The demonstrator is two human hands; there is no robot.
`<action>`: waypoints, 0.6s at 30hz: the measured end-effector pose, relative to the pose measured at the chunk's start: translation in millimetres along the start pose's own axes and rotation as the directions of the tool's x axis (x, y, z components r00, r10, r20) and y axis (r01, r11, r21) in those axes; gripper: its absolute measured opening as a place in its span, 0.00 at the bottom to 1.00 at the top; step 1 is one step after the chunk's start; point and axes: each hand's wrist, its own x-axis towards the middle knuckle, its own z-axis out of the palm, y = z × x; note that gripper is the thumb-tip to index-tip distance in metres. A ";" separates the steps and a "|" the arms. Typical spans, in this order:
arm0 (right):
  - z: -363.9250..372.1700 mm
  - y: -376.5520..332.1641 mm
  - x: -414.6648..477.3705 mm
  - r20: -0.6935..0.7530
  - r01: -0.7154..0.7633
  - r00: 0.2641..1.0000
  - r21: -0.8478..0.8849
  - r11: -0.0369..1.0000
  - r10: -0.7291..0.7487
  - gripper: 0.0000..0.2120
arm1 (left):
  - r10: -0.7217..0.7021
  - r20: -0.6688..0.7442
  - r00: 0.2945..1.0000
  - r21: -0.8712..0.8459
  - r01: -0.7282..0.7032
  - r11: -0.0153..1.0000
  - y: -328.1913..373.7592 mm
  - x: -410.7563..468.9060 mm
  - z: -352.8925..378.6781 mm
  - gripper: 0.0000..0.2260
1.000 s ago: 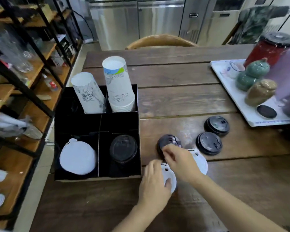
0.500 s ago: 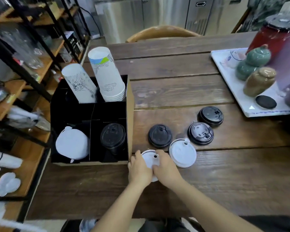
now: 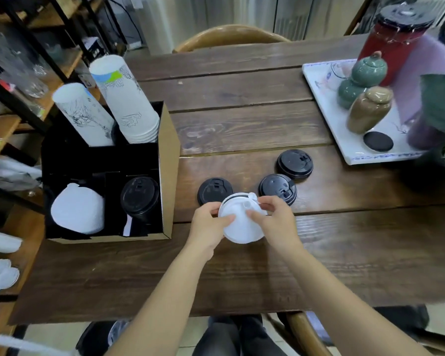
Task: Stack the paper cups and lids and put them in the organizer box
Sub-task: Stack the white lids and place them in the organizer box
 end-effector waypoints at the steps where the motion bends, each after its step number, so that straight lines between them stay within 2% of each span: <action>1: -4.3 1.2 2.6 -0.010 -0.005 1.000 0.000 1.000 0.005 0.14 | 0.003 -0.011 1.000 0.019 -0.002 1.000 1.2 2.2 8.2 0.16; 4: -11.9 7.8 10.3 0.031 -0.020 0.999 -0.002 1.000 0.021 0.05 | -0.020 -0.050 0.999 0.047 0.022 0.999 -3.2 10.8 26.7 0.13; 6: -12.8 15.4 16.3 0.090 -0.032 0.995 -0.041 0.999 0.036 0.03 | -0.036 -0.080 0.996 0.058 0.040 0.998 -7.9 14.7 33.4 0.09; 11: -7.3 32.3 28.4 0.142 -0.090 0.985 -0.062 0.994 0.098 0.15 | -0.075 -0.116 0.990 0.074 0.084 0.994 -13.3 21.1 41.4 0.13; 15: -6.6 38.7 31.7 0.139 -0.099 0.984 -0.059 0.993 0.107 0.15 | -0.112 -0.129 0.985 0.053 0.120 0.991 -11.4 26.9 46.2 0.08; 18: -10.2 37.8 33.3 0.143 -0.073 0.987 -0.052 0.996 0.080 0.15 | -0.181 -0.121 0.976 -0.028 0.179 0.983 -9.1 26.4 48.1 0.07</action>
